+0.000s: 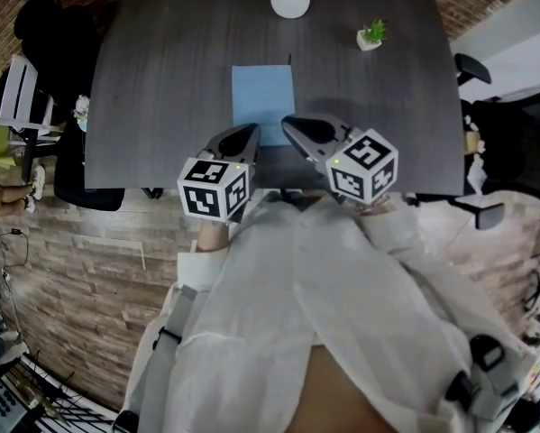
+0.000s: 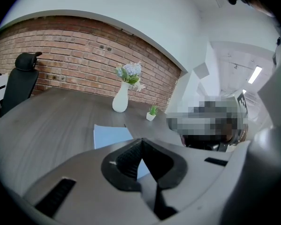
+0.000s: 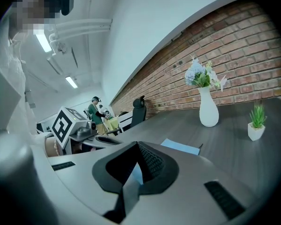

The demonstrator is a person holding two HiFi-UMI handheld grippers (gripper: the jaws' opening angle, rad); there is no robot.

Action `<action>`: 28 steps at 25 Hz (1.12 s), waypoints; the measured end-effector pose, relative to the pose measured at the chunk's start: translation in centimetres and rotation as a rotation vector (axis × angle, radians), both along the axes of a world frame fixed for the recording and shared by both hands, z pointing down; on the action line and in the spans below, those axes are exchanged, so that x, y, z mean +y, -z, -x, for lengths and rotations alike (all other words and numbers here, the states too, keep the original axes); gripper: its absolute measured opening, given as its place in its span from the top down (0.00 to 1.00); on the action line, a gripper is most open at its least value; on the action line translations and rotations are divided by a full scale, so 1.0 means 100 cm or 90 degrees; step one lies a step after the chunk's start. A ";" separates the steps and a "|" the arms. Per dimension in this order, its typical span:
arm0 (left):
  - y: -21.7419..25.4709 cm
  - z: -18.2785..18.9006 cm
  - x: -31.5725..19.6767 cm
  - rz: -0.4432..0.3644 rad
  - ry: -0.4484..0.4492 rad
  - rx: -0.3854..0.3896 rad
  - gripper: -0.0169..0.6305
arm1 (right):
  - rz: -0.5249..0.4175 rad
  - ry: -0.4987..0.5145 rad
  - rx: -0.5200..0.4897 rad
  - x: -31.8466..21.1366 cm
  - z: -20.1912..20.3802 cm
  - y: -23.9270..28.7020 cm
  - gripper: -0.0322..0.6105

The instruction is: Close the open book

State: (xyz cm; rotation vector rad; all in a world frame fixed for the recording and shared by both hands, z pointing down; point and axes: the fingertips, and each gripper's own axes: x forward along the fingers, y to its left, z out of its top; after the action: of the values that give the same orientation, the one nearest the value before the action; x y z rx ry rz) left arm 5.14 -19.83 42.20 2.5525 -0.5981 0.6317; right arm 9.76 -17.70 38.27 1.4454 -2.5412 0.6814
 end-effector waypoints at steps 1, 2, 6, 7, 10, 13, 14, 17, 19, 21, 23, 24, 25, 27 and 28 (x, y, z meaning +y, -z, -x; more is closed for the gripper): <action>0.000 0.000 0.000 0.003 0.001 0.003 0.97 | 0.003 0.001 0.002 0.001 0.000 -0.001 0.94; 0.000 -0.001 0.001 0.007 0.001 0.006 0.97 | 0.008 0.001 0.004 0.002 -0.001 -0.003 0.94; -0.002 -0.004 0.004 0.016 -0.006 0.012 0.97 | 0.029 0.001 0.015 0.004 -0.003 -0.013 0.94; -0.002 -0.004 0.005 0.017 -0.008 0.010 0.97 | 0.035 0.001 0.016 0.005 -0.003 -0.015 0.94; -0.004 -0.006 0.008 0.018 -0.015 0.005 0.97 | 0.042 0.001 0.015 0.007 -0.004 -0.017 0.94; -0.004 -0.007 0.010 0.018 -0.016 0.004 0.97 | 0.042 -0.004 0.013 0.007 -0.006 -0.016 0.94; -0.004 -0.007 0.010 0.018 -0.016 0.003 0.97 | 0.042 -0.005 0.012 0.007 -0.007 -0.016 0.94; -0.004 -0.007 0.009 0.020 -0.016 0.003 0.97 | 0.039 -0.002 0.011 0.006 -0.008 -0.015 0.94; -0.004 -0.007 0.009 0.022 -0.016 0.005 0.97 | 0.039 0.000 0.005 0.006 -0.007 -0.015 0.94; -0.003 -0.008 0.008 0.025 -0.016 0.010 0.97 | 0.039 0.004 0.004 0.006 -0.006 -0.015 0.94; -0.004 -0.009 0.008 0.030 -0.016 0.015 0.97 | 0.039 0.006 0.005 0.006 -0.006 -0.016 0.94; -0.004 -0.009 0.008 0.033 -0.016 0.016 0.97 | 0.039 0.005 0.005 0.006 -0.007 -0.016 0.94; -0.004 -0.009 0.008 0.034 -0.017 0.015 0.97 | 0.040 0.003 0.003 0.006 -0.007 -0.016 0.94; -0.005 -0.009 0.008 0.034 -0.018 0.014 0.97 | 0.040 -0.002 -0.001 0.006 -0.008 -0.016 0.94; -0.005 -0.009 0.008 0.034 -0.019 0.014 0.97 | 0.041 -0.002 -0.001 0.006 -0.009 -0.016 0.94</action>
State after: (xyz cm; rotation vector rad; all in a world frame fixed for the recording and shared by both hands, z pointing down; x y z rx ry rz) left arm 6.00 -19.01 42.66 2.5199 -0.5299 0.6216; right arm 10.61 -17.12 39.86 1.4283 -2.4948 0.7578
